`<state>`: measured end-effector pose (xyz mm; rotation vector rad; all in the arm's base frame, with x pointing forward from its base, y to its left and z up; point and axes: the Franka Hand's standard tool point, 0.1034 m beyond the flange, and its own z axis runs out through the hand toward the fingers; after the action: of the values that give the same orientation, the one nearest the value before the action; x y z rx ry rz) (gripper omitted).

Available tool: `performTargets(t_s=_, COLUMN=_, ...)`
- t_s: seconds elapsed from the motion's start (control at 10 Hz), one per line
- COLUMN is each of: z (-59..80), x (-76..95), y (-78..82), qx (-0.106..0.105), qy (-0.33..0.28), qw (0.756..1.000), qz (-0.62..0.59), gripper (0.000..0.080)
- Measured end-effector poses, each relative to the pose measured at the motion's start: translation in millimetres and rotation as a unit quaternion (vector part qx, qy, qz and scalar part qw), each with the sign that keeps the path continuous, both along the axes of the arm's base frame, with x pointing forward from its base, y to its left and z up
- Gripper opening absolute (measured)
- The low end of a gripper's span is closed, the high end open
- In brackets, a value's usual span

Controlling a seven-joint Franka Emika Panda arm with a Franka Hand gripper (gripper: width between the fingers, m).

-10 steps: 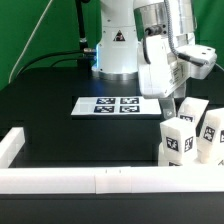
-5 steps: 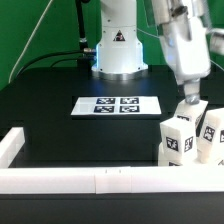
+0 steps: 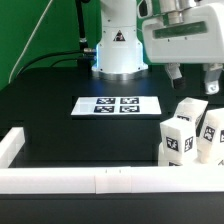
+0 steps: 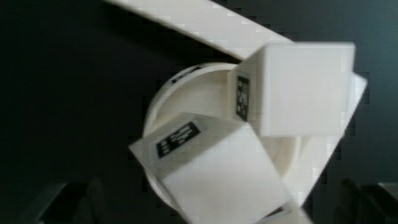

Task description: Assemble stool

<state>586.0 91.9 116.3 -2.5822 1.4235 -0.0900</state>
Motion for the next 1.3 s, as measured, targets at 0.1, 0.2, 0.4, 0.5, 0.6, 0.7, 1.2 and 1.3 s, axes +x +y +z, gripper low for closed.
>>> performTargets(t_s=0.1, z=0.3, x=3.6, y=1.9, qx=-0.026, qy=-0.017, qw=0.993, qz=0.117, gripper=0.0649)
performTargets(t_s=0.2, z=-0.6, x=2.9, y=4.9, qx=-0.036, qy=-0.025, qw=0.981, qz=0.19, gripper=0.0649)
performTargets(t_s=0.4, z=-6.6, x=-2.0, y=7.6, qx=-0.047, qy=-0.031, qw=0.959, qz=0.278, gripper=0.0649)
performTargets(t_s=0.5, z=-6.7, x=-1.7, y=5.9, qx=-0.053, qy=-0.034, qw=0.95, qz=0.306, gripper=0.0649)
performTargets(t_s=0.6, z=-6.9, x=-1.7, y=4.8, qx=-0.06, qy=-0.038, qw=0.937, qz=0.343, gripper=0.0649)
performTargets(t_s=0.7, z=-8.1, x=-1.9, y=4.1, qx=-0.066, qy=-0.041, qw=0.921, qz=0.381, gripper=0.0649)
performTargets(t_s=1.2, z=-15.5, x=-3.1, y=3.0, qx=-0.091, qy=-0.043, qw=0.813, qz=0.573, gripper=0.0649)
performTargets(t_s=1.3, z=-15.6, x=-2.9, y=0.7, qx=-0.097, qy=-0.044, qw=0.792, qz=0.602, gripper=0.0649)
